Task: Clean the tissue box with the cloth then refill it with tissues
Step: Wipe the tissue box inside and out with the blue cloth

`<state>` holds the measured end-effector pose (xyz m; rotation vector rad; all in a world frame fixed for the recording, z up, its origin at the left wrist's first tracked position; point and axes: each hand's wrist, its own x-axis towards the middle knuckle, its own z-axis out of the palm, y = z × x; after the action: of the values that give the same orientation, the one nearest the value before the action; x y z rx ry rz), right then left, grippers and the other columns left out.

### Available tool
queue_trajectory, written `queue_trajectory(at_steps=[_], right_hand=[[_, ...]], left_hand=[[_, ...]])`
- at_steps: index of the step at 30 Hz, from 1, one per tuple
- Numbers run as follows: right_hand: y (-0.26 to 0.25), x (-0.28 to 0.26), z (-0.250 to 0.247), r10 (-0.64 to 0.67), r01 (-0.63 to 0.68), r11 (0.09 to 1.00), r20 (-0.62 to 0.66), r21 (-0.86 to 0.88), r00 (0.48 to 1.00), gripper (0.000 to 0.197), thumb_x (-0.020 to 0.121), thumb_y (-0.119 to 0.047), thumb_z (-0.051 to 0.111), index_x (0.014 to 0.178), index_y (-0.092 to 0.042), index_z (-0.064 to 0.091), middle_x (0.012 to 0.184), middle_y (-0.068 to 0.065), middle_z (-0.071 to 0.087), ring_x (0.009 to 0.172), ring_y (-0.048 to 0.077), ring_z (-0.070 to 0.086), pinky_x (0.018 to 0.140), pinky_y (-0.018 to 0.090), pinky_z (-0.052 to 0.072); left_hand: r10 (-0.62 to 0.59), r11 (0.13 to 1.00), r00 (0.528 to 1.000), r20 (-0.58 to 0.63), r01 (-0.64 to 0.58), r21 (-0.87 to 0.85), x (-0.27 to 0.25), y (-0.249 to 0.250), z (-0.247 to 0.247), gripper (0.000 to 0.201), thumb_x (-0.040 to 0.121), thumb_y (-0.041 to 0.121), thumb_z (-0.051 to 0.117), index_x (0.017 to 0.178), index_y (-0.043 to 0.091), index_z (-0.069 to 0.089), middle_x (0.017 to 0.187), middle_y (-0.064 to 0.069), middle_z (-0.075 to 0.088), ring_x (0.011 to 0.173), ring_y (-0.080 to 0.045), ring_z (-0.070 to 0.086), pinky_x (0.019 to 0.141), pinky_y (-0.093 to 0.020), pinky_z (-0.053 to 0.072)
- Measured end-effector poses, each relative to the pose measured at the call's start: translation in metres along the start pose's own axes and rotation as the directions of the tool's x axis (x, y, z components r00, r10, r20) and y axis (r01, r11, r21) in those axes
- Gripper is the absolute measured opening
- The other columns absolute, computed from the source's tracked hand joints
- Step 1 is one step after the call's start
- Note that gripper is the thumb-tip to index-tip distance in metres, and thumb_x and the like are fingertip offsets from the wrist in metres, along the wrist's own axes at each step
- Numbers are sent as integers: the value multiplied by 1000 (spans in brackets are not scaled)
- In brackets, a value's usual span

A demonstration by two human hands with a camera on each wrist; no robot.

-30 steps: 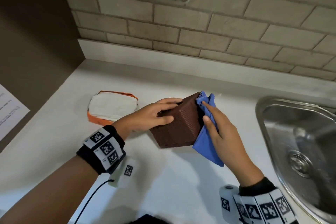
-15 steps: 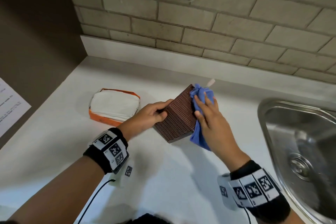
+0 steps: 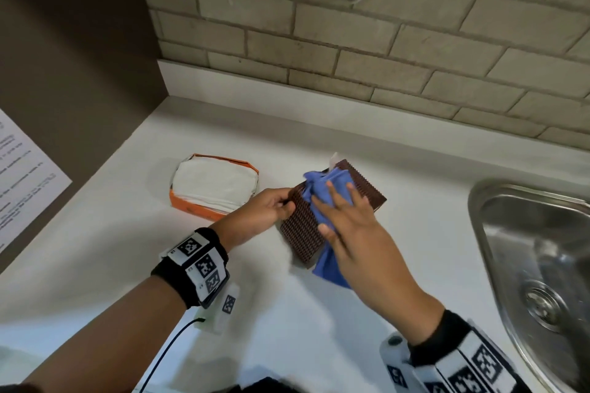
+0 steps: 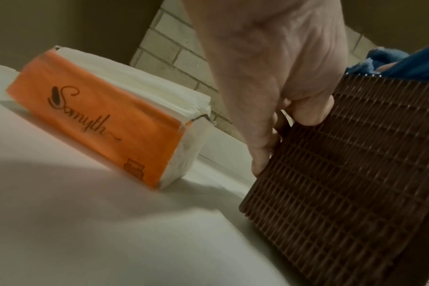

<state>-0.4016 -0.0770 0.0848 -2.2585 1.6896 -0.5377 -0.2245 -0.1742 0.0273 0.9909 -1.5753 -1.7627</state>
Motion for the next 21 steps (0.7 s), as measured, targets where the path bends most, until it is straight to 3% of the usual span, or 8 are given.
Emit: queue_trajectory(at_steps=[3, 5, 7, 9, 11, 13, 18, 21], right_hand=[[15, 2, -6, 27, -28, 997, 15, 73, 1000, 47, 95, -43, 30, 141, -36, 36, 155, -15, 20, 146, 10, 4, 116, 25, 7], [34, 10, -18, 125, -118, 987, -60, 111, 990, 41, 98, -35, 37, 140, -39, 37, 154, -16, 20, 144, 7, 10, 115, 25, 15], [37, 12, -22, 198, -188, 977, -106, 99, 974, 43, 98, -29, 40, 141, -35, 38, 153, -15, 22, 144, 10, 14, 114, 32, 25], [22, 7, -17, 154, -152, 988, -85, 32, 984, 45, 99, -31, 37, 143, -31, 35, 156, -9, 21, 146, 17, 13, 115, 35, 23], [5, -2, -6, 37, -38, 999, -19, -36, 999, 50, 97, -40, 29, 145, -31, 30, 156, -11, 12, 146, 15, 2, 119, 31, 9], [4, -7, -2, -23, 23, 999, 20, -25, 1000, 50, 96, -41, 26, 145, -32, 30, 155, -14, 9, 146, 12, -1, 119, 29, 1], [38, 10, -17, 176, -164, 980, -106, 115, 979, 43, 100, -34, 36, 142, -33, 37, 157, -9, 20, 145, 7, 5, 120, 40, 13], [22, 7, -11, 114, -113, 993, -93, 19, 989, 44, 100, -34, 34, 144, -30, 35, 157, -6, 19, 144, 9, 1, 120, 41, 11]], left_hand=[[8, 998, 1000, 17, -9, 60, -2, -2, -1, 22, 94, 2, 48, 108, 13, 62, 106, -3, 65, 100, -5, 60, 95, -24, 44], [12, 993, 999, 39, -16, 114, -4, 0, 0, 32, 96, -4, 42, 107, 19, 62, 105, 4, 66, 99, 1, 61, 95, -20, 45], [27, 987, 998, 50, -34, 158, -2, 4, 4, 36, 97, -4, 40, 110, 22, 62, 108, 5, 66, 103, -1, 60, 100, -22, 42], [34, 988, 998, 43, -41, 149, 1, 6, 5, 33, 97, -5, 38, 114, 13, 60, 110, -2, 64, 103, -6, 58, 99, -24, 41], [41, 990, 998, 43, -46, 131, 3, 5, 4, 29, 97, -6, 38, 118, 2, 56, 113, -10, 61, 105, -12, 57, 99, -27, 41], [44, 992, 998, 49, -50, 118, 3, 3, 3, 30, 96, -8, 39, 121, 0, 55, 114, -10, 61, 105, -10, 57, 98, -23, 42], [19, 987, 998, 60, -29, 160, -1, 4, 3, 35, 97, -6, 38, 121, 11, 57, 111, 3, 63, 99, 7, 59, 93, -10, 42], [20, 989, 999, 26, -23, 143, 1, 5, 4, 33, 97, -6, 37, 123, 5, 55, 113, -4, 61, 102, -4, 56, 93, -16, 41]])
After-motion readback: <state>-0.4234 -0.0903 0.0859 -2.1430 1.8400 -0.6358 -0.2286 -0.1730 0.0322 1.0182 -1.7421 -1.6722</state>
